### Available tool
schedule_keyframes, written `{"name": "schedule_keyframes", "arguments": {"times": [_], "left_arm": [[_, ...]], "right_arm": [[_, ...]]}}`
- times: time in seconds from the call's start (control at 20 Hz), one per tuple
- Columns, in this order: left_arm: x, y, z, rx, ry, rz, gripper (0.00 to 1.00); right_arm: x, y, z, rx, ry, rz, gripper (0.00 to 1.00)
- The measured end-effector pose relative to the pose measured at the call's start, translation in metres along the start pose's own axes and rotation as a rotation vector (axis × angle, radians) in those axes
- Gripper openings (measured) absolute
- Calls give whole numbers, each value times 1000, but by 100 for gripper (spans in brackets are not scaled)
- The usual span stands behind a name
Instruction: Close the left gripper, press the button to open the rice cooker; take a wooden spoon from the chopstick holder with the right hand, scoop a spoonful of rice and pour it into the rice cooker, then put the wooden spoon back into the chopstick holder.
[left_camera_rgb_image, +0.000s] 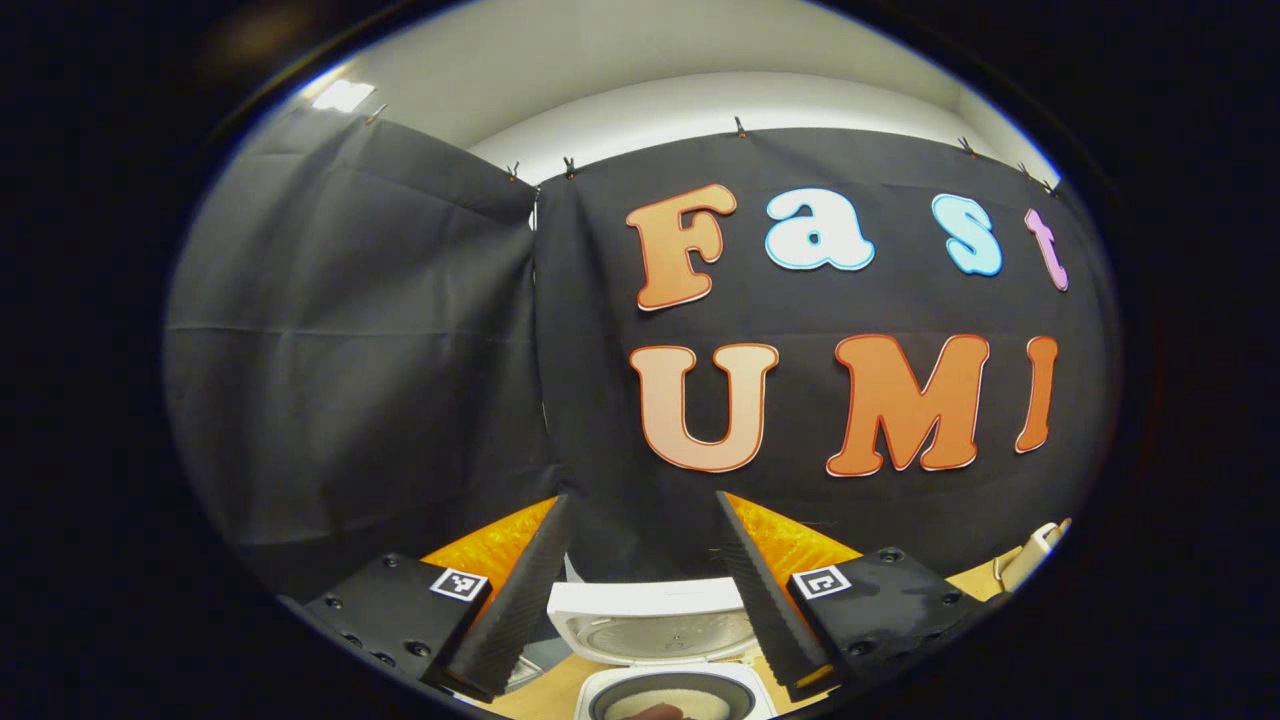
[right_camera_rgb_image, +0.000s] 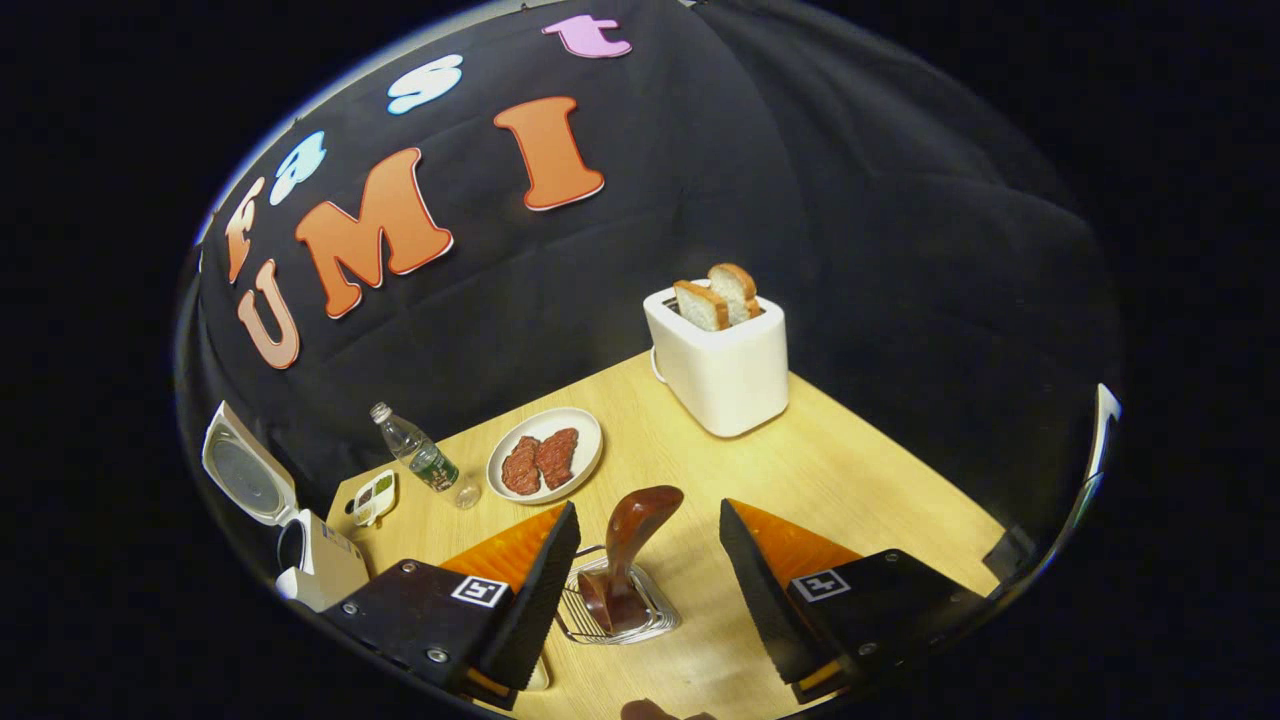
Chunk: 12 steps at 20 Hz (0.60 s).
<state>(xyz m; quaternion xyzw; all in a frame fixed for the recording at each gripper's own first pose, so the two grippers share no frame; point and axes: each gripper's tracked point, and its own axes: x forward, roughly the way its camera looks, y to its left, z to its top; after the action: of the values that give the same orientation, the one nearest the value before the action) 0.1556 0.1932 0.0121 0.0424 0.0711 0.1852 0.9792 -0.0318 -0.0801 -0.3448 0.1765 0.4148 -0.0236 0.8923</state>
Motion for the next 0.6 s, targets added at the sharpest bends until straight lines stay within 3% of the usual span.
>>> {"name": "schedule_keyframes", "arguments": {"times": [0.15, 0.35, 0.6], "left_arm": [[36, -3, -29, 59, 65, 41, 96], [74, -21, -50, 48, 108, 33, 96], [98, -32, -120, 24, 306, -4, 96]], "right_arm": [[-40, -5, 24, 5, -58, -25, 87], [-86, -6, 37, -64, -124, -68, 87], [-124, 4, 61, -85, -208, -65, 87]]}}
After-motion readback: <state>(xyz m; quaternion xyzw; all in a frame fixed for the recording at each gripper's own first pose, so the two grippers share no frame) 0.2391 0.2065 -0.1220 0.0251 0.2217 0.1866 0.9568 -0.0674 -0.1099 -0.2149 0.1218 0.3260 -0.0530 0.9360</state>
